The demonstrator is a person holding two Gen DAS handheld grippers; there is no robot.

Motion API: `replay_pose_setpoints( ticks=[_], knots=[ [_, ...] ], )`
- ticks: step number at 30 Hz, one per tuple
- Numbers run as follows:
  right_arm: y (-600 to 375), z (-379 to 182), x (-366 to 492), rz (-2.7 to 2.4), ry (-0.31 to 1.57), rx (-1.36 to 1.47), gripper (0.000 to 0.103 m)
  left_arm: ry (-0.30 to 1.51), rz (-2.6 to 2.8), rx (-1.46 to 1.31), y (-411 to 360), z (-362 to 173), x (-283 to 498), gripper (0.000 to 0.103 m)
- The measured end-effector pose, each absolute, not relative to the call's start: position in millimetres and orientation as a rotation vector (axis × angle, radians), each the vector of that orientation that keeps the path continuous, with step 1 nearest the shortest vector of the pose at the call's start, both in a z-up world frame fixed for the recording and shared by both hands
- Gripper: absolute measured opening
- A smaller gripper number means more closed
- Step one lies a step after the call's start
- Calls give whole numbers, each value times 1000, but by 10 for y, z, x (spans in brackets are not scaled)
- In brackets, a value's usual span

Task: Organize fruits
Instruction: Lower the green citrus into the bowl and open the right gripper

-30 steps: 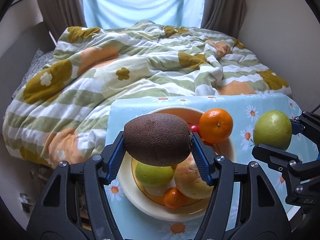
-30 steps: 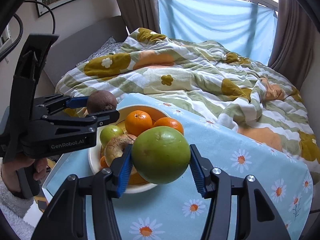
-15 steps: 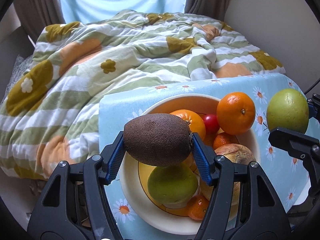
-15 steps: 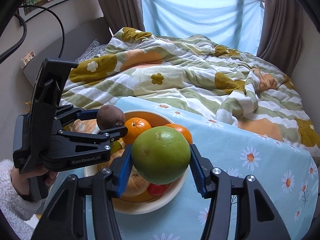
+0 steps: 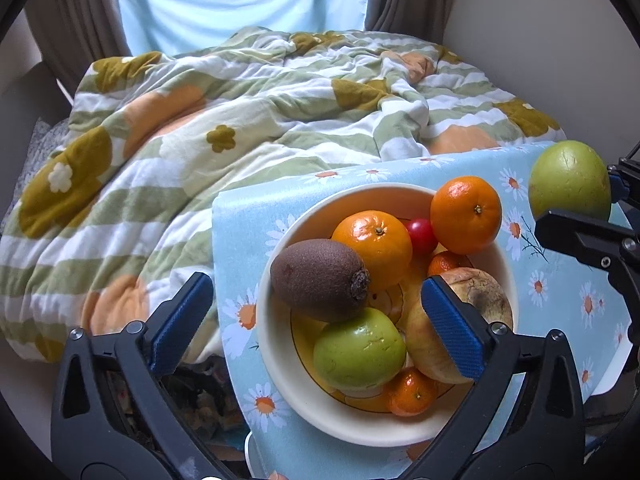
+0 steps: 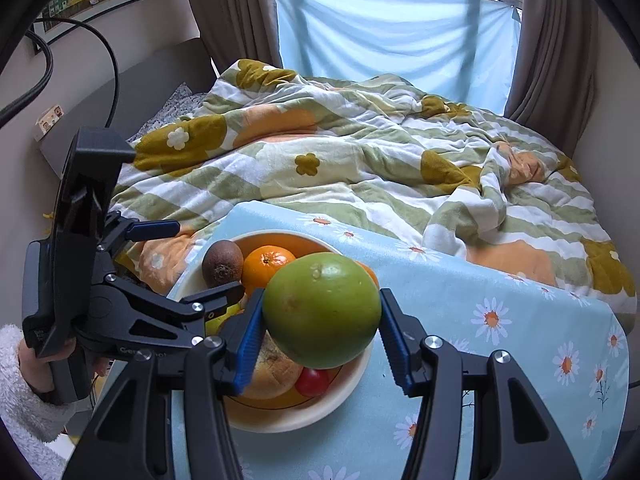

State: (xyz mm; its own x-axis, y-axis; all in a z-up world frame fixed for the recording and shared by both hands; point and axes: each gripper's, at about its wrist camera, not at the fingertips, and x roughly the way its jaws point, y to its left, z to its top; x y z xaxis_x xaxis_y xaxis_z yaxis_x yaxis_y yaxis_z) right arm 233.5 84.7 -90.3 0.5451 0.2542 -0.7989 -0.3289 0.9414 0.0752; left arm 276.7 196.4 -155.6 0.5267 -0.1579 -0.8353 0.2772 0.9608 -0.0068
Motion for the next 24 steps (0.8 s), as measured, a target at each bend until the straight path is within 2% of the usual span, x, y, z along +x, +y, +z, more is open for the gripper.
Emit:
replay_pose_setpoints(
  ticks=[12, 24],
  knots=[
    [1085, -902, 2496, 440, 940, -130, 50, 1018, -199, 105, 2241, -1461, 2296, 103],
    [1359, -1265, 2699, 515, 977, -155, 50, 1032, -107, 57, 2489, -1485, 2054, 103]
  ],
)
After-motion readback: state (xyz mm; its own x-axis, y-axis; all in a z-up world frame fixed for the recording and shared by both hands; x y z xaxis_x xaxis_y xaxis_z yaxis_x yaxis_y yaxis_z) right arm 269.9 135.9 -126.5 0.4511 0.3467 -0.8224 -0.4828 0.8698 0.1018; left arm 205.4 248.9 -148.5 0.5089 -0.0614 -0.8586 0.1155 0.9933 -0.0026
